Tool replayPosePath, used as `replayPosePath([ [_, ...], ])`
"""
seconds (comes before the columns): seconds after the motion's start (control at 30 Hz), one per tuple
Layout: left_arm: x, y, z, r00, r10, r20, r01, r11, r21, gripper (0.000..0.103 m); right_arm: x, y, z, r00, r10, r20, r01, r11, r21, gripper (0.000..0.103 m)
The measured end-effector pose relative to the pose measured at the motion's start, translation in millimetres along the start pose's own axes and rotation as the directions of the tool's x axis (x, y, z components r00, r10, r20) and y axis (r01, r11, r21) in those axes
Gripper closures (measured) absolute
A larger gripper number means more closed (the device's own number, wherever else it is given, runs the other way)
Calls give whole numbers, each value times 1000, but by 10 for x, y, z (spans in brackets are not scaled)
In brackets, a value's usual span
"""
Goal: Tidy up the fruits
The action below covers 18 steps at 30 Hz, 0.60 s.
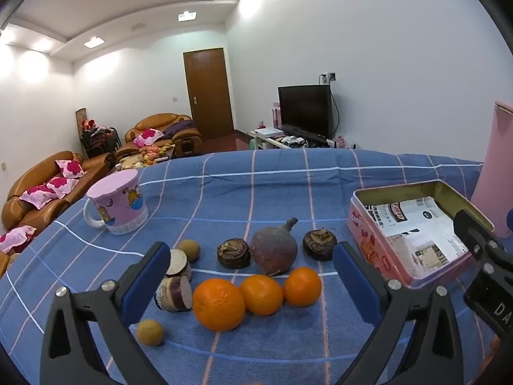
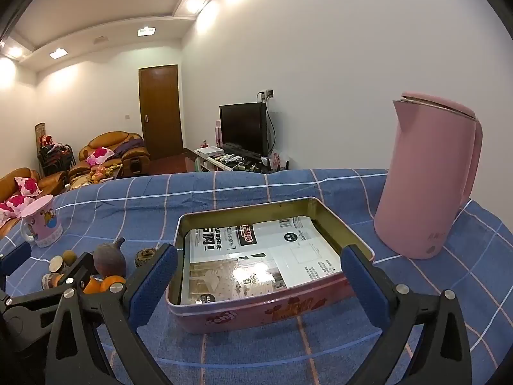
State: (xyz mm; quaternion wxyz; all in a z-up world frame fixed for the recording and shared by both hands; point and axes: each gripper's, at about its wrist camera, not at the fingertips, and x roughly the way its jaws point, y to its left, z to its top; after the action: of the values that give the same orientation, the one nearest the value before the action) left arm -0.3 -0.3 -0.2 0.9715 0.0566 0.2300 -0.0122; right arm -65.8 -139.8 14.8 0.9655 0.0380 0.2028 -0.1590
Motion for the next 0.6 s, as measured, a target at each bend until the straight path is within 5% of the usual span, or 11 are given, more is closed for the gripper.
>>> replayPosePath([
  [0.23, 167, -71, 31, 999, -7, -51, 7, 1000, -5, 0, -36, 59, 4, 1000, -11, 22, 12, 1000, -9, 1],
  [0.6, 37, -8, -4, 999, -31, -22, 31, 999, -19, 0, -1, -28, 7, 1000, 3, -4, -3, 1000, 14, 1],
])
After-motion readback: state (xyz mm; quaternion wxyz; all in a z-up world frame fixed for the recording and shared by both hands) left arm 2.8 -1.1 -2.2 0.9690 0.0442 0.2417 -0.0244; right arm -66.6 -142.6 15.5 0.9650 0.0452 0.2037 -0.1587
